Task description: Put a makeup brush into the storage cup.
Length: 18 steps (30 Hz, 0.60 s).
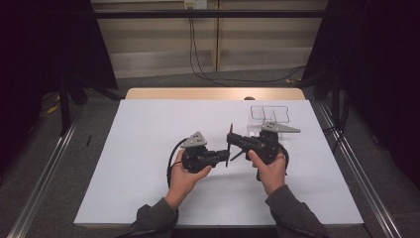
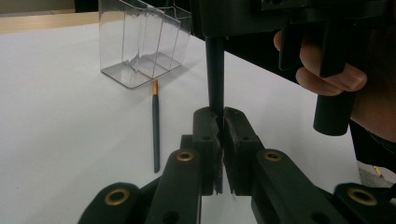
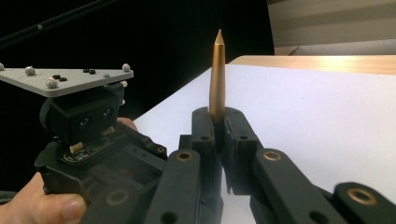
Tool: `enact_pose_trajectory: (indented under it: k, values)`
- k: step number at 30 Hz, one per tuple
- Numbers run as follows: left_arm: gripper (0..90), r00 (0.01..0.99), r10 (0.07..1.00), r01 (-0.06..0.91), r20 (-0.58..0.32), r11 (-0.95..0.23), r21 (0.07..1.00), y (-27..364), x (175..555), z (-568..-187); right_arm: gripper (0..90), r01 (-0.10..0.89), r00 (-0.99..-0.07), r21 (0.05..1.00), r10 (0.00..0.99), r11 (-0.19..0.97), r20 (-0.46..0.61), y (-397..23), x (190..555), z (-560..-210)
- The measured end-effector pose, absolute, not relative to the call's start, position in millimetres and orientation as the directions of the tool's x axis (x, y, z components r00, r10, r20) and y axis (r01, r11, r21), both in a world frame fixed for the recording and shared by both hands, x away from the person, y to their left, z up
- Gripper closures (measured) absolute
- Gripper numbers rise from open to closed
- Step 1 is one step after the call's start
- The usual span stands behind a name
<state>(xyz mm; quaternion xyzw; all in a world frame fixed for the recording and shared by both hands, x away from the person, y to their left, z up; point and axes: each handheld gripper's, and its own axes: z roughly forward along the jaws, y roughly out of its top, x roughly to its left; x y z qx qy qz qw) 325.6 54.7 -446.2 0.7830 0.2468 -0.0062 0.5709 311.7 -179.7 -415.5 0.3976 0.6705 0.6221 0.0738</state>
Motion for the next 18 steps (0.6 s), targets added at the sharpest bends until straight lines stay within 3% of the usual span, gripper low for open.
enact_pose_trajectory:
  k: [18]
  values:
    - [82.6, 0.881, 0.378, 0.388, -0.284, -0.235, 0.891, 56.7, 326.9, -447.2, 84.5, 0.429, -0.680, 0.899, 0.624, -0.088, 0.386, -177.4, 310.9, -414.6]
